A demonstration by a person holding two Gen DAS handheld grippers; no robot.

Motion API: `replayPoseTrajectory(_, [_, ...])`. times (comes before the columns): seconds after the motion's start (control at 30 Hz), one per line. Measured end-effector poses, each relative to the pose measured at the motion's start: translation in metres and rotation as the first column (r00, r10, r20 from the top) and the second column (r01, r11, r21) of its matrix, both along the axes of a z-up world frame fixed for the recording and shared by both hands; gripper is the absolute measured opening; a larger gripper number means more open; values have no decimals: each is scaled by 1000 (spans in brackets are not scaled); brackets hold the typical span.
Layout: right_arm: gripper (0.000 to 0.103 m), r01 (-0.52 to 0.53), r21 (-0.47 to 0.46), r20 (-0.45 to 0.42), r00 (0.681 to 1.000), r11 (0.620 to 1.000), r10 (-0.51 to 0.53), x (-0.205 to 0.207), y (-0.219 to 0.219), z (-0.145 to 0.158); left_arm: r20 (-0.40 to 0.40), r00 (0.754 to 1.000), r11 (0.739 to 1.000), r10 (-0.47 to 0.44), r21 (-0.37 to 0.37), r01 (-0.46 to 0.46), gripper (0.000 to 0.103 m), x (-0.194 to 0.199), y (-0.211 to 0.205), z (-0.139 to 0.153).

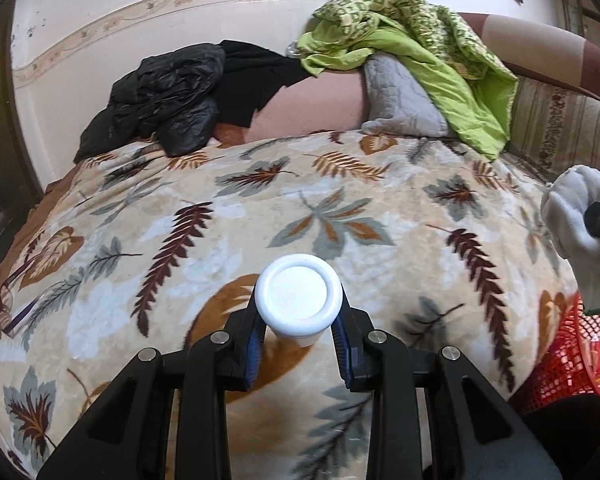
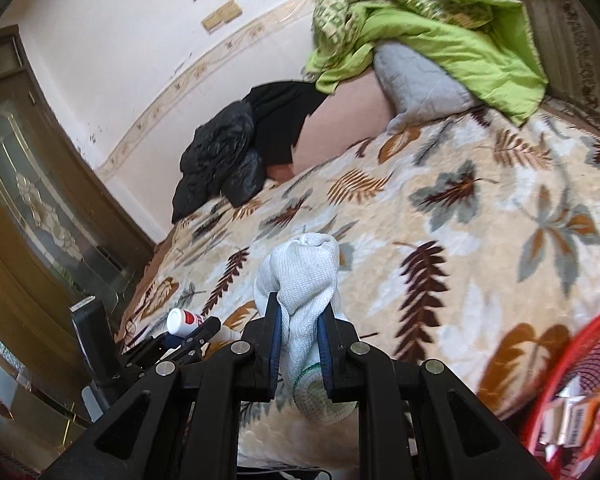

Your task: Collect trash

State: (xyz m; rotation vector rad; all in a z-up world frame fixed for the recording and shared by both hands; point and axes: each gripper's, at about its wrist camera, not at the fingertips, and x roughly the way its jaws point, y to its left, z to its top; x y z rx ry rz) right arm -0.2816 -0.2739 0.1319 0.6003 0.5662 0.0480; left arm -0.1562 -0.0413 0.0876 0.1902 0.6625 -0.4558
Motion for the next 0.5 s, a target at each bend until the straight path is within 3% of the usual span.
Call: replayPoseTrajectory(0.5, [18, 195, 21, -47, 980, 981, -194, -79, -67, -10, 46, 983, 984, -179, -1, 179, 29, -54, -63, 36])
